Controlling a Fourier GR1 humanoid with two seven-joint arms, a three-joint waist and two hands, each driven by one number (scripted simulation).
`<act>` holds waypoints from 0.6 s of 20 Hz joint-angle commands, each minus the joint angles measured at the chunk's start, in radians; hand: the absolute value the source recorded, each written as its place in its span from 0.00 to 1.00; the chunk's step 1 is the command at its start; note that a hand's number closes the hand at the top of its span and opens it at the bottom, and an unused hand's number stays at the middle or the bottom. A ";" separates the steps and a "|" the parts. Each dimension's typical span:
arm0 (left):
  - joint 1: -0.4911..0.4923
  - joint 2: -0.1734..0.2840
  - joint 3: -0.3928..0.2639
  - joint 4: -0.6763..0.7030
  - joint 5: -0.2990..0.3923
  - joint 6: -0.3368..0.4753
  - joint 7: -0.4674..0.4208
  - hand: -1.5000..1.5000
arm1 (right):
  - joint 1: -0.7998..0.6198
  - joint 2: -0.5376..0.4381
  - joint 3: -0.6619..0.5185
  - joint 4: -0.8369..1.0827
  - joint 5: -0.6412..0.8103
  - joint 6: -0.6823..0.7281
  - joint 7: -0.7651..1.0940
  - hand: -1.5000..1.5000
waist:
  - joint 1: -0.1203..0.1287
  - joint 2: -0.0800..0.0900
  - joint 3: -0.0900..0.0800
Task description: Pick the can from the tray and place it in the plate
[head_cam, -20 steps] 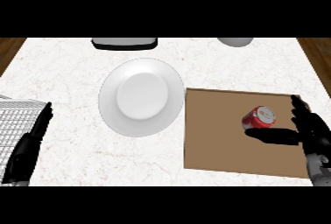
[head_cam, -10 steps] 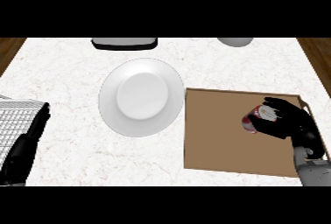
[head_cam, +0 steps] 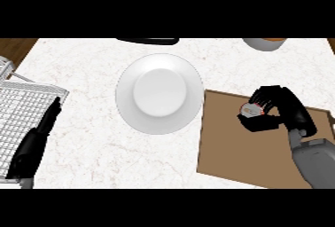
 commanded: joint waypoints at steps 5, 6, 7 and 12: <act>-0.067 -0.016 -0.059 -0.021 -0.015 -0.037 -0.003 0.50 | -0.229 -0.198 0.172 0.119 0.090 0.317 -0.351 1.00 | 0.102 0.038 0.006; -0.074 -0.015 -0.053 -0.014 -0.018 -0.031 -0.008 0.50 | -0.247 -0.209 0.171 0.154 0.106 0.312 -0.407 1.00 | 0.096 0.040 0.007; -0.086 -0.019 -0.057 -0.012 -0.014 -0.036 0.010 0.50 | -0.282 -0.212 0.172 0.180 0.126 0.303 -0.452 1.00 | 0.094 0.040 0.008; -0.094 -0.016 -0.042 0.008 -0.017 -0.029 0.011 0.50 | -0.398 -0.226 0.109 0.339 0.143 0.235 -0.686 1.00 | 0.072 0.034 0.009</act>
